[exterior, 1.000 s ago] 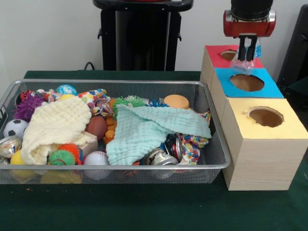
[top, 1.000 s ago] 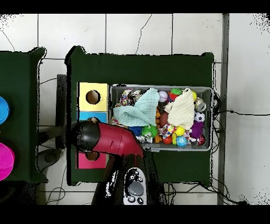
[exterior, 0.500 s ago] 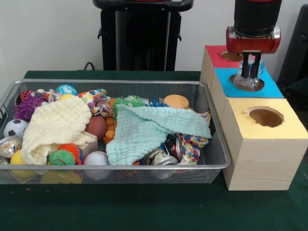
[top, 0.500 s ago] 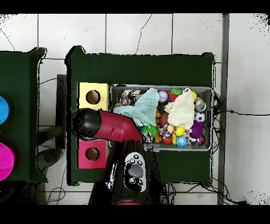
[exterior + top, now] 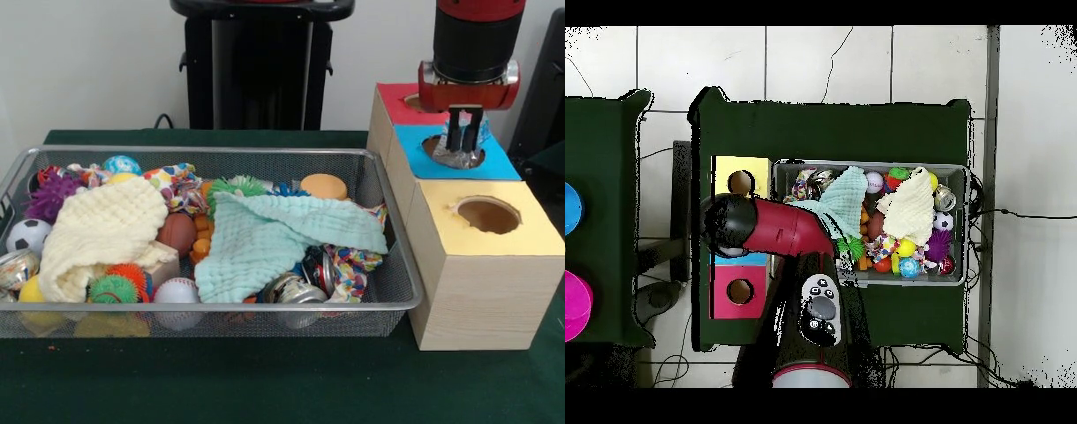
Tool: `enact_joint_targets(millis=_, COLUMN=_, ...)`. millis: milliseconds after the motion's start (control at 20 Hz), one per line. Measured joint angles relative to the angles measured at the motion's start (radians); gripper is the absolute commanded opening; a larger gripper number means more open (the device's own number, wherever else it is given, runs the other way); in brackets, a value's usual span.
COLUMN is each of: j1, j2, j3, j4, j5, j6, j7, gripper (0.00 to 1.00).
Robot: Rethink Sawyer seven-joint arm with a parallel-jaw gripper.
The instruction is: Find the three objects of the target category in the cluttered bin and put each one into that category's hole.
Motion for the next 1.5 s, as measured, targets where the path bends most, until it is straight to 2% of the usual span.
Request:
enact_joint_targets(millis=50, j1=0.0, j2=0.003, j3=0.0, j4=-0.002, j5=0.0, j6=0.006, j7=0.0, gripper=0.0)
enact_joint_targets(millis=100, j1=0.0, j2=0.011, j3=0.0, j4=-0.009, j5=0.0, j6=0.009, j7=0.0, gripper=1.0)
enact_joint_targets(millis=1050, j1=0.0, j2=0.044, j3=0.0, j4=-0.033, j5=-0.001, j6=0.009, j7=0.0, gripper=1.0)
enact_joint_targets(millis=1500, j1=-0.014, j2=0.007, j3=0.002, j4=-0.034, j5=-0.073, j6=0.017, j7=0.0, gripper=1.0)
